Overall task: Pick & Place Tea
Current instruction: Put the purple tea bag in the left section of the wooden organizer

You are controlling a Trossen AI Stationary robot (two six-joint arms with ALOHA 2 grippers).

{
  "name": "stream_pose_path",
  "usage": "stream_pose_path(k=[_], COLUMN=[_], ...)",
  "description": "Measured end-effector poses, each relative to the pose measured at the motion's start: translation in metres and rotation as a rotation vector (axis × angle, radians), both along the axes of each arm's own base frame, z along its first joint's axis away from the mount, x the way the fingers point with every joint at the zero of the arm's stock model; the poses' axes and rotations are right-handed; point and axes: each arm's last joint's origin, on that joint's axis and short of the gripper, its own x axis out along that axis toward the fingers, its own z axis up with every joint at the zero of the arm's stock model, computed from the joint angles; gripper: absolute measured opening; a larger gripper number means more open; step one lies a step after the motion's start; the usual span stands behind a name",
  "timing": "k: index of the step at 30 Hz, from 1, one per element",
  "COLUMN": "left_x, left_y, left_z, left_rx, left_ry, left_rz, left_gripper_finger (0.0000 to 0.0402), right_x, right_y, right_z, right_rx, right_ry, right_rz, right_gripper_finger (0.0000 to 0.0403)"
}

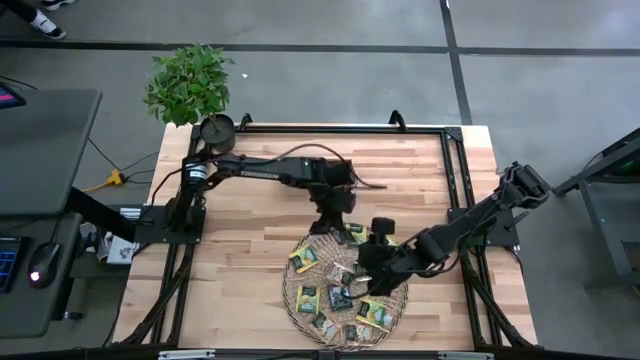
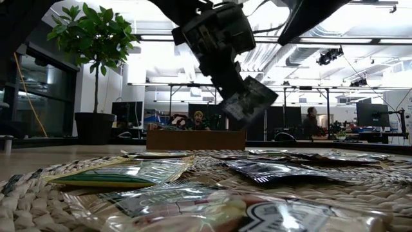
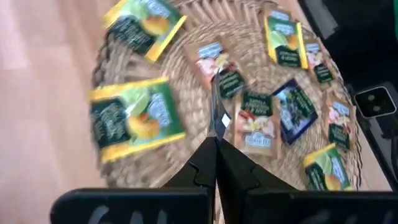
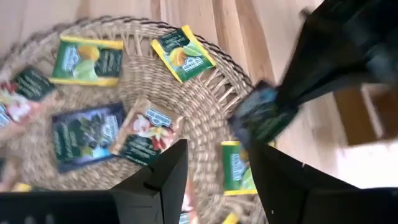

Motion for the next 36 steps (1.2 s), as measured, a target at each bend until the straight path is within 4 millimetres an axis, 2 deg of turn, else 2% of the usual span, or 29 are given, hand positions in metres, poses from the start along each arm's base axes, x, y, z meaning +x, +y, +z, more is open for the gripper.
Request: stream_pose_path(k=[8,11,14,16,19,24,29,36], left_x=[-0.010,-0.022,-0.026,-0.036,-0.039,-0.054,-0.078,-0.120], left_y=[0.045,0.062,0.078,0.086,0.093,0.103,0.112,0.102], left_z=[0.017,0.022,0.034,0.043,0.060,0.072,0.069,0.037], left_rx=[0.002,-0.008,-0.001,-0.018,-0.004,0.045,0.035,0.018], left_ry=[-0.050,-0.022,-0.086,-0.083,-0.165,-0.205,-0.276,-0.406], left_rz=[0.103,0.145,0.180,0.208,0.228,0.290,0.398,0.584], left_gripper_finger=[0.0000,0.0000,0.0000,0.0000,0.0000,0.0000,0.0000,0.0000], right_x=[-0.011,-0.015,-0.019,-0.020,-0.021,-0.023,-0.023,-0.023], right_y=[0.000,0.000,0.001,0.001,0.001,-0.001,-0.003,-0.004], right_z=[-0.015,-0.020,-0.022,-0.023,-0.023,-0.023,-0.024,-0.024], right_rx=[0.112,0.146,0.157,0.163,0.163,0.148,0.136,0.128], right_ry=[0.052,0.073,0.087,0.089,0.090,0.091,0.087,0.087], right_rz=[-0.154,-0.202,-0.238,-0.254,-0.277,-0.310,-0.318,-0.326], right_gripper_finger=[0.0171,0.0173,0.0174,0.0173,0.0172,0.0174,0.0173,0.0170])
